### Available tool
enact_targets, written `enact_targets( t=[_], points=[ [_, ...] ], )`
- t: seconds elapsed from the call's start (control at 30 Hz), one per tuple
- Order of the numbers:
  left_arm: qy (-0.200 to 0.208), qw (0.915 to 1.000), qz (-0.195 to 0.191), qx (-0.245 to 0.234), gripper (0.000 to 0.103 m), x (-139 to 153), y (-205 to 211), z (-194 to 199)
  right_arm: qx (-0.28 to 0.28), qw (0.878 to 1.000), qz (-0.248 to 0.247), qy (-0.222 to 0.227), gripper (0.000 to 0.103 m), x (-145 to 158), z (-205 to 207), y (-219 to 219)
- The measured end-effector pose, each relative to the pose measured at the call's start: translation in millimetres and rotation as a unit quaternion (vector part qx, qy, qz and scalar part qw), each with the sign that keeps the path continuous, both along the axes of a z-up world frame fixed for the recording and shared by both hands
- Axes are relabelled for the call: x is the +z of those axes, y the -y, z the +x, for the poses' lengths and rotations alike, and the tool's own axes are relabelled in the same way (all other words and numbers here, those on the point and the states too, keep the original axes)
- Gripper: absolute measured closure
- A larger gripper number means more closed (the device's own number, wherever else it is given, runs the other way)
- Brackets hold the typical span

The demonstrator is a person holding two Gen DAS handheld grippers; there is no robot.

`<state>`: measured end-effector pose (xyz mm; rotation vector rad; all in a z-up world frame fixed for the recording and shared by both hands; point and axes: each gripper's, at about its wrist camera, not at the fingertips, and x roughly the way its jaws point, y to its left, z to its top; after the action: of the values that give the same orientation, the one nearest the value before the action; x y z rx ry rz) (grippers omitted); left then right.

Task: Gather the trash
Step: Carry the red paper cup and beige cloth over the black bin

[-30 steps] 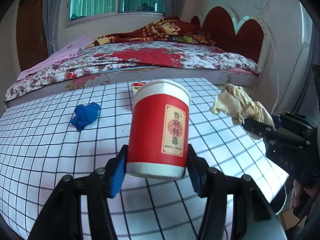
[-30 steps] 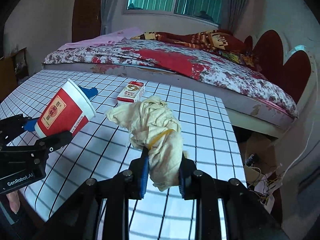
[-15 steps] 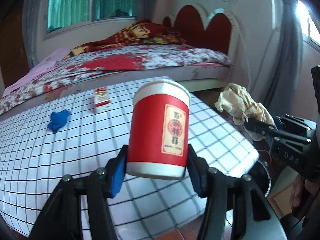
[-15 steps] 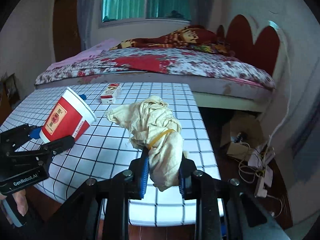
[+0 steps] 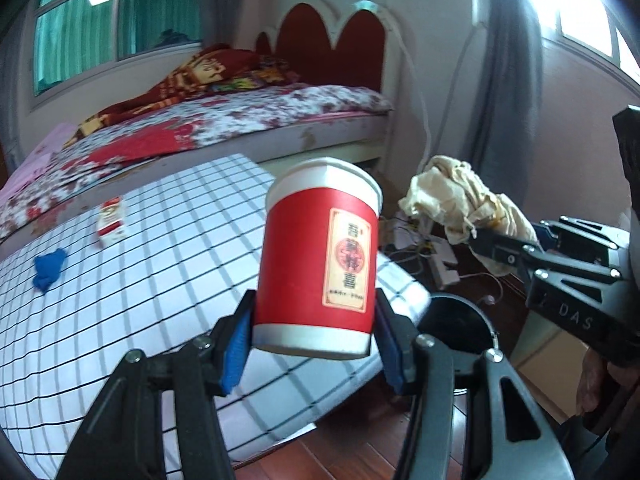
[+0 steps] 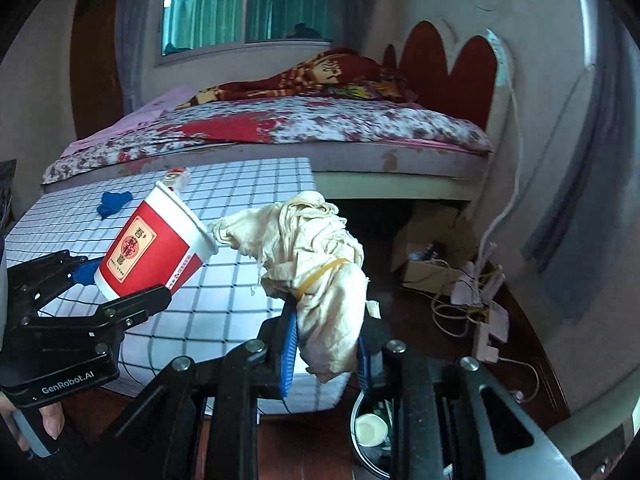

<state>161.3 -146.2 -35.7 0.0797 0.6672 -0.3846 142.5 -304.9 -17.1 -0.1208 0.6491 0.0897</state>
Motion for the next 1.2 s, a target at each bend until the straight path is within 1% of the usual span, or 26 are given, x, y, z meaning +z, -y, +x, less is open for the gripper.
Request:
enact_targets(
  t=[0.3,0.5,0.63,0.77,0.87,1.1,1.2],
  points=[
    [-0.011,0.998,0.006,-0.061,0.048,-9,66,-13,-0.046,0.999,-0.002,-0.013,0.077,-10,-25,57],
    [-0.029,0.9945,0.014,-0.1,0.048,-23,106,-20,-0.074,0.997,0.004,-0.028,0.077,-22,-40,96],
    [-0.047,0.9912,0.023,-0.121,0.048,-35,130,-24,-0.088,0.995,0.017,-0.044,0.077,-35,-47,121],
    [-0.069,0.9882,0.026,-0.134,0.048,-49,147,-23,-0.092,0.993,0.023,-0.069,0.077,-56,-53,142],
    [-0.098,0.9847,0.024,-0.143,0.048,-68,159,-19,-0.096,0.991,0.032,-0.092,0.077,-75,-52,156],
    [-0.152,0.9762,0.028,-0.152,0.047,-106,181,-9,-0.079,0.986,0.037,-0.139,0.077,-119,-40,179],
    [-0.166,0.9751,0.023,-0.145,0.046,-120,184,-2,-0.068,0.985,0.039,-0.154,0.077,-135,-29,185]
  ],
)
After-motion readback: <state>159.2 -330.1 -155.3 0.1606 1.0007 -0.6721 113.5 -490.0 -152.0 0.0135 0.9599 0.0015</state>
